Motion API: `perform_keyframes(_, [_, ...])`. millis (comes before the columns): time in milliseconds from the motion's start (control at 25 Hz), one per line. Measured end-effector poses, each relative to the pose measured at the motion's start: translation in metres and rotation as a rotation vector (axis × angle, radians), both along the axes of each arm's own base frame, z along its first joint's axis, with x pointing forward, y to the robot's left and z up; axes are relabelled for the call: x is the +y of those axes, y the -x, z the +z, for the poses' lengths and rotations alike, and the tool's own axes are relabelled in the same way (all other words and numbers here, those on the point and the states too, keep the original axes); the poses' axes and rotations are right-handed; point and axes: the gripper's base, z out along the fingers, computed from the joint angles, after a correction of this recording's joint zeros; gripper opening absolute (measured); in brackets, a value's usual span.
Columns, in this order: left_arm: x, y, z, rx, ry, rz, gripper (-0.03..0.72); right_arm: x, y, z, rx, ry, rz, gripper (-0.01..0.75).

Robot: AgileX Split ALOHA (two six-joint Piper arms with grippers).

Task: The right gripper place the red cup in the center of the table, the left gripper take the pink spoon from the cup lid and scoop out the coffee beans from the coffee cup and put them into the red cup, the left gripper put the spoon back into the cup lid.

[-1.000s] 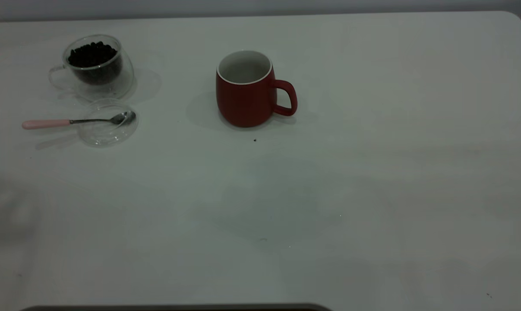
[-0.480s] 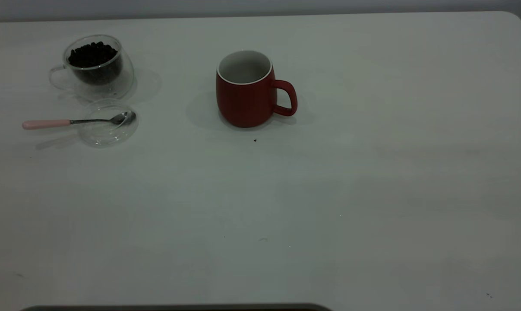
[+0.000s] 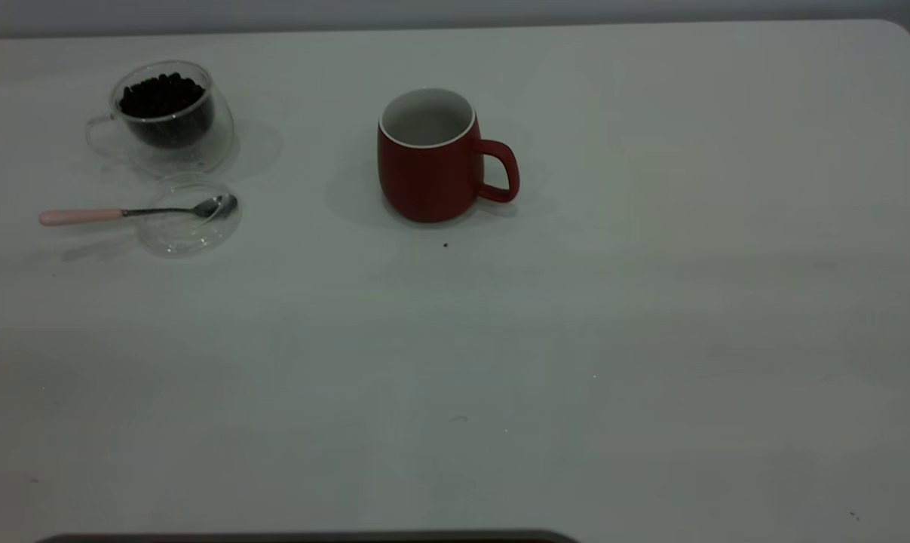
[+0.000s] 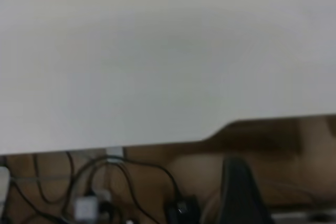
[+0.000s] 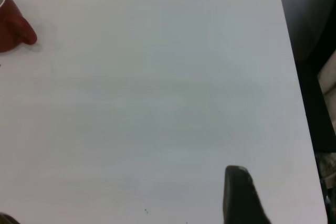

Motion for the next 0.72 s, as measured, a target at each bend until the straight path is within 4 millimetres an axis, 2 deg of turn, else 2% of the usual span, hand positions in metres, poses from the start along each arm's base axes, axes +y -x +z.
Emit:
perform_keyframes(240, [0.000,0.011,0.001,-0.086,-0.008,-0.006,0.498,0.000,0.000,0.000,0.000,0.000,0.000,0.438])
perform_keyframes(480, [0.000,0.031,0.000,-0.231,-0.011,-0.038,0.498,0.000,0.000,0.000,0.000,0.000,0.000,0.438])
perform_keyframes(720, [0.000,0.033,0.000,-0.242,-0.010,-0.049,0.498,0.000,0.000,0.000,0.000,0.000,0.000,0.438])
